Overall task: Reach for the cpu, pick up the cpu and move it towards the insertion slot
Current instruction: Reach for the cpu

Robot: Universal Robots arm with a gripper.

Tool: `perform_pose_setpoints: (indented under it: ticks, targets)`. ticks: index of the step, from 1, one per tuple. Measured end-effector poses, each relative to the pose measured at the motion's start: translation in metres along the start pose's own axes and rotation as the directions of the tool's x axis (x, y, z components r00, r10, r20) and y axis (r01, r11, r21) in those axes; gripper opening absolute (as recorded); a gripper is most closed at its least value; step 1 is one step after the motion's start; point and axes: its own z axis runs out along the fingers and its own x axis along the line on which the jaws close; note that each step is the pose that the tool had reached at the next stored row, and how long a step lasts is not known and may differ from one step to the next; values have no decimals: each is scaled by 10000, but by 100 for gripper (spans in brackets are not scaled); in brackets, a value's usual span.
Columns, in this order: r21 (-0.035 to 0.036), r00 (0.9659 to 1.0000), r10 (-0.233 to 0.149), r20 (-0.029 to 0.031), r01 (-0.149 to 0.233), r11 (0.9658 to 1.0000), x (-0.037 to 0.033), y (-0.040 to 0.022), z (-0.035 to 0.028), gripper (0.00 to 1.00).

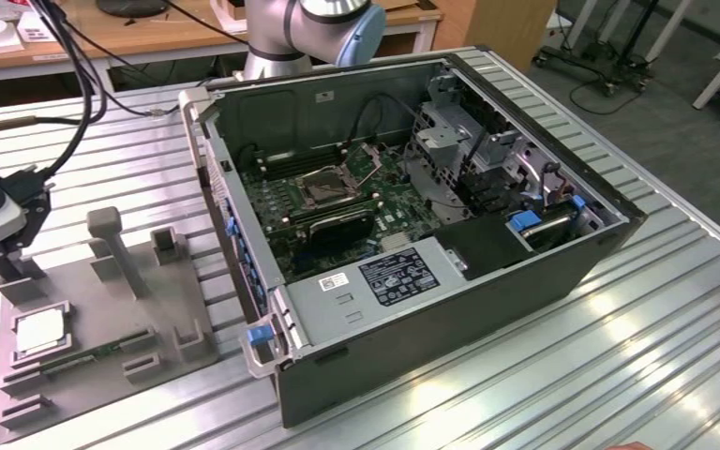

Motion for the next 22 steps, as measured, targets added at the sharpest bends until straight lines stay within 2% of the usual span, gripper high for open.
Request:
perform_pose_setpoints:
  ticks: [13, 22]
  targets:
    - [-6, 10000, -3, 51, 3, 10000, 95, -23, 64, 10]
    - [-10, 10000, -4, 70, 4, 10000, 106, -25, 74, 10]
